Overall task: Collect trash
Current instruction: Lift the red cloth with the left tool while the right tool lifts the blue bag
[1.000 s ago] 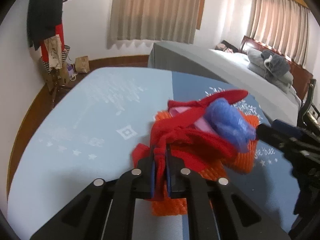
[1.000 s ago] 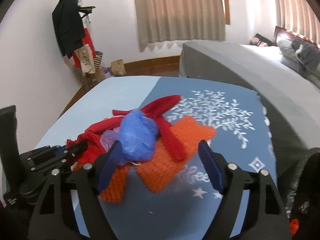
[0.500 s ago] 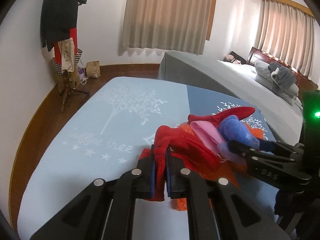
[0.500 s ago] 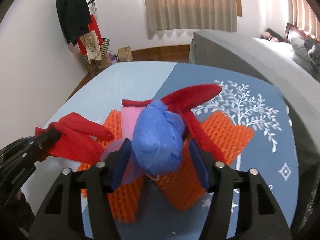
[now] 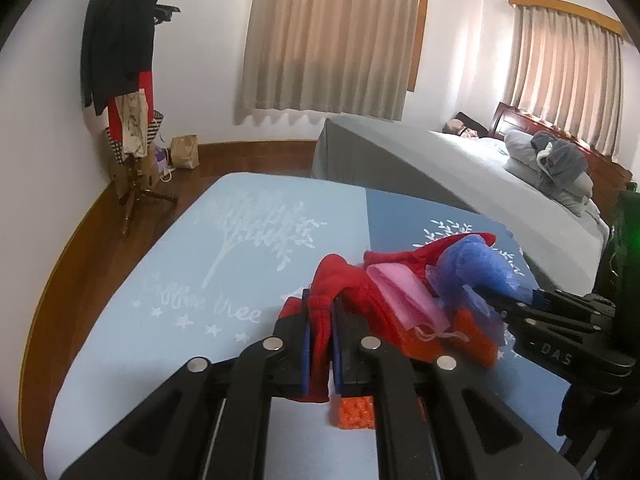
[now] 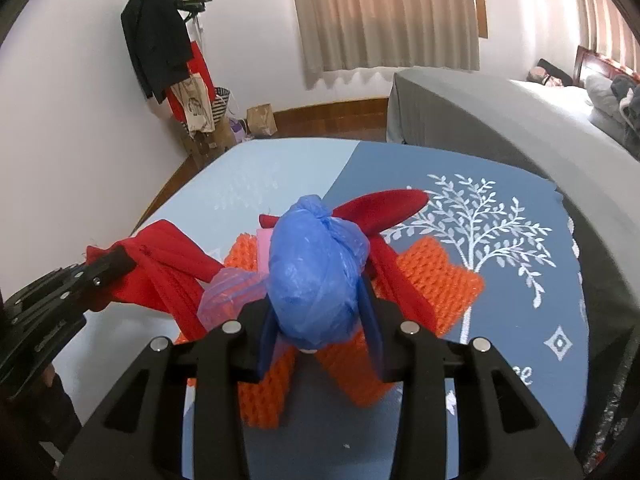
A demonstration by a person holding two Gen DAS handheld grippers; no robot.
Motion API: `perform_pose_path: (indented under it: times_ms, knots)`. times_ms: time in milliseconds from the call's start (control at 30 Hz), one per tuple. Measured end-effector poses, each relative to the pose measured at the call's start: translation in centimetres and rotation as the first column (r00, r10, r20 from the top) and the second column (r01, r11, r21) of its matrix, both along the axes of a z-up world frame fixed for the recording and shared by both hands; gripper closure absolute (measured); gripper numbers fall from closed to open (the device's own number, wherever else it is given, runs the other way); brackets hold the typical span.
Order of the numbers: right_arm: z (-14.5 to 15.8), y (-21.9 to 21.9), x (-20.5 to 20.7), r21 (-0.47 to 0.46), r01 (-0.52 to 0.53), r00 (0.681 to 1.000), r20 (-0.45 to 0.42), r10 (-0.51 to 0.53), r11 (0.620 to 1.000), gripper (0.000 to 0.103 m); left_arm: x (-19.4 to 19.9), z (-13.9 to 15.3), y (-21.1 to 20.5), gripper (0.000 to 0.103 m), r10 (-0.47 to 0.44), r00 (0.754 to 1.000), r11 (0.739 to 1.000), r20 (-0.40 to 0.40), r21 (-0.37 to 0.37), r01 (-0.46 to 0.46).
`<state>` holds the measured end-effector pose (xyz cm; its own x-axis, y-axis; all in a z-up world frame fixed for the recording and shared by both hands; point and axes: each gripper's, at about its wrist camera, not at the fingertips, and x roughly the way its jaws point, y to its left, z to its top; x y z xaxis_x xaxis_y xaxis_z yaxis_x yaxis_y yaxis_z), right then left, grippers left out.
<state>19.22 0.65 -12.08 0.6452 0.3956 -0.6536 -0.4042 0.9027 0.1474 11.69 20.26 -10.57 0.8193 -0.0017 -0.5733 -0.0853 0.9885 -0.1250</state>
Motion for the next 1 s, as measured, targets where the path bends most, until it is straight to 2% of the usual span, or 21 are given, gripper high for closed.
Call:
perform_pose_path:
  times_ms: [500,1000]
  knots:
    - [2.8,-3.6,-2.9,0.022,0.018,0.998,0.062,-0.019,1.0,0.067,-0.7,2.4,-2.4,0.095,-0.045,0.998,0.999,0.05,0.003,0.045]
    - [4.2,-8.9,-5.9,0.042,0.104,0.99,0.09,-0.107,0.994,0.067,-1.2,3.8,-6.6,0.095,-0.144,0.987,0.989,0.073,0.0,0.145]
